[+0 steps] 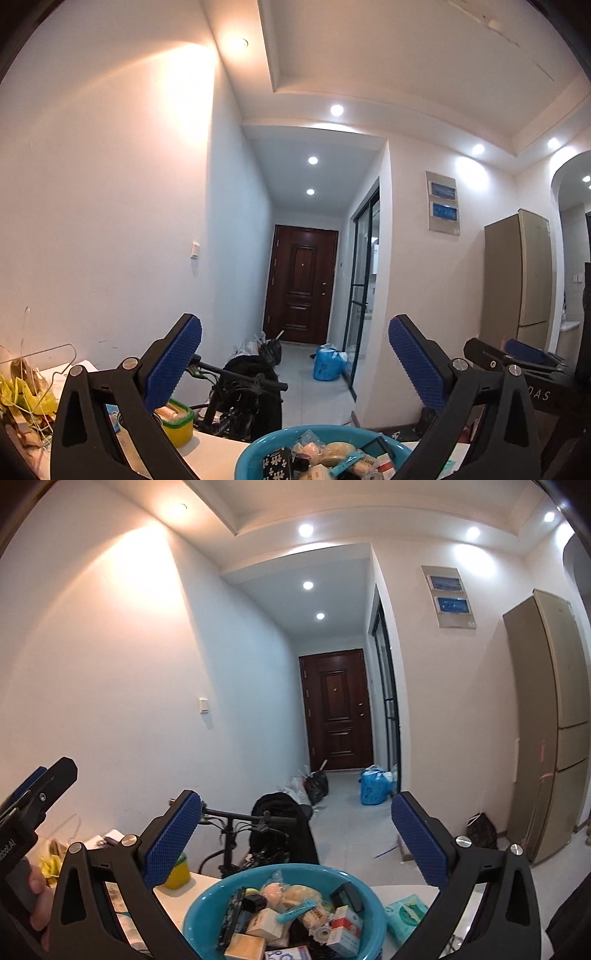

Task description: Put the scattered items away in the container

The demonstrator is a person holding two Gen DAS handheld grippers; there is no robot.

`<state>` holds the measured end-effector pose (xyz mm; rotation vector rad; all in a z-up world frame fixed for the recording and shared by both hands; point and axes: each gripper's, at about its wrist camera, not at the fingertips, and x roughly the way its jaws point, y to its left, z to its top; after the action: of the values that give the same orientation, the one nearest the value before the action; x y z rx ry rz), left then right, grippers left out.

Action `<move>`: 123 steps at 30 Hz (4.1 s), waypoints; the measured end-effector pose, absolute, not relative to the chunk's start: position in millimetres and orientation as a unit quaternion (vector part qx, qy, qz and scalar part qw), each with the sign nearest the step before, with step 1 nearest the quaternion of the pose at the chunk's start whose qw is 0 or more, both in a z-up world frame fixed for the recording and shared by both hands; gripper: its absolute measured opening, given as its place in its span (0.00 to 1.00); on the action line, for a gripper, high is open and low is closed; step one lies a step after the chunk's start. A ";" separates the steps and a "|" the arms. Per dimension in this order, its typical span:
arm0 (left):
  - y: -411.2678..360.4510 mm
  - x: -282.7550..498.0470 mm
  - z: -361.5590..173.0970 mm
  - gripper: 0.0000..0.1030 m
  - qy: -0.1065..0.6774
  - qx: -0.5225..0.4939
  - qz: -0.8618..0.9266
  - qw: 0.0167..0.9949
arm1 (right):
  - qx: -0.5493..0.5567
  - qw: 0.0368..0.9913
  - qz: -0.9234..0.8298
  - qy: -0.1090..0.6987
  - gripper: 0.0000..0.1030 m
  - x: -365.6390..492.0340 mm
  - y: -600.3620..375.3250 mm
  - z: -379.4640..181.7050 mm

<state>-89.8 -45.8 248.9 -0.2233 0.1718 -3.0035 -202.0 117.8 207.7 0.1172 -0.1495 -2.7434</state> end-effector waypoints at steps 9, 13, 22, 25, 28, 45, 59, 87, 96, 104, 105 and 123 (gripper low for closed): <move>-55.2 -103.4 249.0 1.00 0.081 -0.036 -0.995 0.038 | 0.024 0.196 -0.977 -0.074 0.99 -186.7 129.7 211.8; -56.0 -108.0 246.4 1.00 0.102 -0.024 -0.994 0.037 | 0.016 0.196 -0.978 -0.067 0.99 -180.2 127.9 212.7; -50.8 -100.0 247.0 1.00 0.103 -0.025 -0.994 0.016 | 0.010 0.195 -0.978 -0.070 0.99 -175.4 128.8 212.2; -57.5 -87.2 247.5 1.00 0.132 -0.045 -0.990 0.001 | 0.004 0.196 -0.978 -0.068 0.99 -171.2 129.6 213.9; -64.5 -69.8 248.6 1.00 0.153 -0.063 -0.986 -0.020 | -0.008 0.198 -0.978 -0.069 0.99 -161.1 134.6 216.1; -21.6 16.0 261.8 1.00 0.015 -0.097 -0.995 0.000 | -0.025 0.242 -0.968 -0.068 1.00 -73.0 155.8 225.6; -20.9 60.6 232.6 1.00 0.005 -0.018 -1.000 0.021 | 0.008 0.206 -0.976 -0.073 1.00 -9.7 178.3 211.4; -25.2 60.9 91.2 1.00 0.046 0.077 -0.995 0.042 | 0.058 0.107 -0.993 -0.009 1.00 -8.3 156.5 74.9; -23.1 38.2 49.8 1.00 0.063 0.117 -0.990 0.039 | 0.060 0.100 -0.993 -0.004 1.00 -8.0 152.4 34.5; -19.0 35.8 28.5 1.00 0.035 0.119 -0.991 0.054 | 0.101 0.072 -0.992 -0.024 1.00 -27.4 160.7 4.2; -19.3 35.8 27.1 1.00 0.033 0.118 -0.991 0.055 | 0.104 0.075 -0.991 -0.028 1.00 -28.6 162.5 2.1; -8.7 25.0 1.9 1.00 0.018 0.139 -0.989 0.055 | 0.107 0.080 -0.991 -0.028 1.00 -30.1 161.4 -13.0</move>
<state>25.0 -8.7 1.9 0.4217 0.0558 -3.0016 -30.1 161.4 -13.0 0.3195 -0.0845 -2.9626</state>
